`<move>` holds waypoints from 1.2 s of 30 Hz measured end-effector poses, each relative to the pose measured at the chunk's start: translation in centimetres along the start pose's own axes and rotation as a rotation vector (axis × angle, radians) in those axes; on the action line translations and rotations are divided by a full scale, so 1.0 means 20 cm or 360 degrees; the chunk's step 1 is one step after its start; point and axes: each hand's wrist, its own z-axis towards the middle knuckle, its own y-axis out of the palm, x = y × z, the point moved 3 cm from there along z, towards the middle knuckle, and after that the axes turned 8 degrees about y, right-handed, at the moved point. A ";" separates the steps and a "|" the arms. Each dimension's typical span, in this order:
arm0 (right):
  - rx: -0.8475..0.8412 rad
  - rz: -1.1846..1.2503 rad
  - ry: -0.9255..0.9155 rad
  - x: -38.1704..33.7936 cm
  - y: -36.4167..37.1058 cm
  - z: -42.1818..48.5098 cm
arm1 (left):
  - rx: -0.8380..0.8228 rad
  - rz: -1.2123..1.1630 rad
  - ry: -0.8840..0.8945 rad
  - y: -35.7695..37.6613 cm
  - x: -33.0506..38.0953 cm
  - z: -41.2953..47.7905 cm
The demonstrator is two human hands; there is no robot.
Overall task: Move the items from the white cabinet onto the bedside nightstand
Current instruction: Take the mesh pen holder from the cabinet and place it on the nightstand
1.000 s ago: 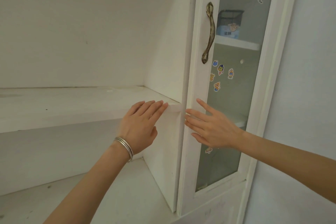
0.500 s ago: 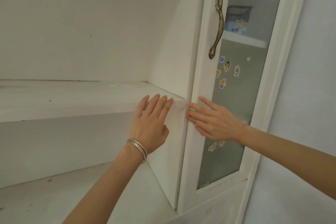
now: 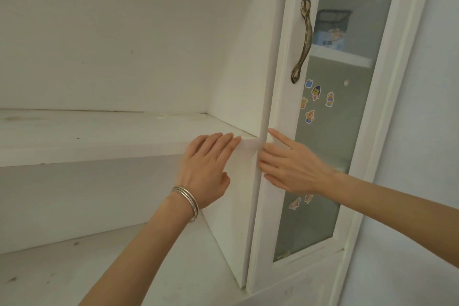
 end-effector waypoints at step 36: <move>-0.0032 -0.0056 0.0408 0.37 -0.80 -1.33 | -0.0099 -0.0089 0.0095 -0.34 1.05 0.23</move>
